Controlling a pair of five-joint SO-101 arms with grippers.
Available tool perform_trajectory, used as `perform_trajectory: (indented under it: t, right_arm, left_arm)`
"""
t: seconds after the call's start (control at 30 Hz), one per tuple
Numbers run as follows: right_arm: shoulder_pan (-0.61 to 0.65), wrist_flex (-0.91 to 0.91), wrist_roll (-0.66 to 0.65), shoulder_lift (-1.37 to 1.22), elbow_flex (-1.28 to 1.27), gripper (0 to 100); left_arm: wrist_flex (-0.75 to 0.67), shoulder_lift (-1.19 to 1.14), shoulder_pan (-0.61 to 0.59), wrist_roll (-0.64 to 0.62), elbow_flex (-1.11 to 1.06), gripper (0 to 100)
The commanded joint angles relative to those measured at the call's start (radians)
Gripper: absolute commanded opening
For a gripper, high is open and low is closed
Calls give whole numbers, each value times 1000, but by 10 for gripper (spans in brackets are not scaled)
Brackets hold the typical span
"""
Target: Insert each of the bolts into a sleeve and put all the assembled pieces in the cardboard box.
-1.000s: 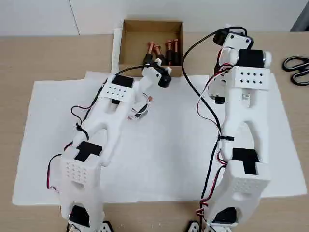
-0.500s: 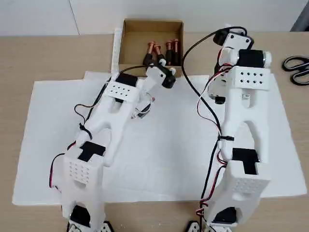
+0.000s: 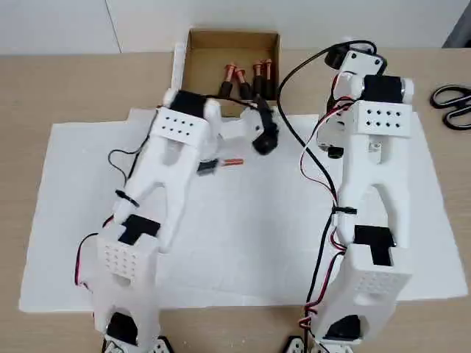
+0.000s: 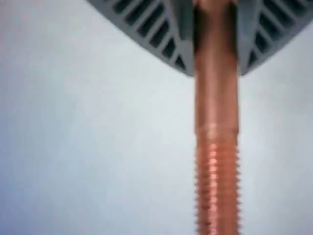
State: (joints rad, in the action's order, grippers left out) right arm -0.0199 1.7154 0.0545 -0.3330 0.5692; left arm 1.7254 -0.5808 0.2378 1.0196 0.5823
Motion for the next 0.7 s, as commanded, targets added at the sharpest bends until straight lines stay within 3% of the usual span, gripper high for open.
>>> perform_trajectory:
  t: [0.0,0.1,0.17,0.67]
  right_arm:
    - [-4,8,5,64,-23,4]
    - [-5,7,5,64,-54,4]
    - [-8,7,5,64,-58,4]
    - [12,1,2,67,-58,4]
  left_arm:
    - [28,11,-43,250,48,6]
    - [26,8,-55,450,45,6]
    - [26,6,-54,497,45,6]
    - [0,-158,-58,516,54,8]
